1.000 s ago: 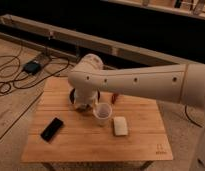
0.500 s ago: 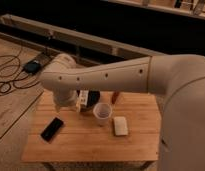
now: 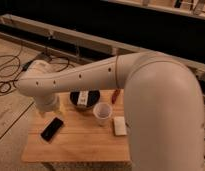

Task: Place the eraser on the white sponge

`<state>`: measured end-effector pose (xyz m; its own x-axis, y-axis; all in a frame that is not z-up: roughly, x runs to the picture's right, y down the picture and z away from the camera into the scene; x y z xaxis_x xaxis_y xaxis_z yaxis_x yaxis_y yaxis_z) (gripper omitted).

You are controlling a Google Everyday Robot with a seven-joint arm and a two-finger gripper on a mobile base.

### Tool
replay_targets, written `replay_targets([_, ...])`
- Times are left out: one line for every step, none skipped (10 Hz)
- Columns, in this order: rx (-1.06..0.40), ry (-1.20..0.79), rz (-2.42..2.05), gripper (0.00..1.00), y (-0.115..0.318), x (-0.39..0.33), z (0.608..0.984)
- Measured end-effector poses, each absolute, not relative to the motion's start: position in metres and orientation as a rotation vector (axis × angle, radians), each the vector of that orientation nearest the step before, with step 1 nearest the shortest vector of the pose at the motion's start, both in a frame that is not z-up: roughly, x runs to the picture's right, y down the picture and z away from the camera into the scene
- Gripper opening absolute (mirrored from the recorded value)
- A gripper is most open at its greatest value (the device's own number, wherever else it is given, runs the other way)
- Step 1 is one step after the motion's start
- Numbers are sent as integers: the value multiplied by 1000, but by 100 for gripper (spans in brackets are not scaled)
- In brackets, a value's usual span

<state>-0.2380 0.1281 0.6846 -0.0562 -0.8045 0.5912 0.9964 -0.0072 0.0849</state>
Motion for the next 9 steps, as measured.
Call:
replay_targets([-426, -561, -1552, 60, 132, -250, 690])
replay_targets([-412, -555, -1559, 60, 136, -262, 696])
replay_targets([-401, -549, -1565, 60, 140, -272, 701])
replay_targets([-400, -548, -1571, 60, 147, -280, 706])
replay_targets([-407, -548, -1579, 60, 155, -286, 711])
replay_targets([-419, -546, -1588, 60, 164, -289, 718])
replay_targets([-436, -547, -1594, 60, 172, -291, 725])
replay_targets([-449, -547, -1598, 60, 177, -291, 731])
replay_targets([-464, -548, -1603, 60, 181, -291, 737])
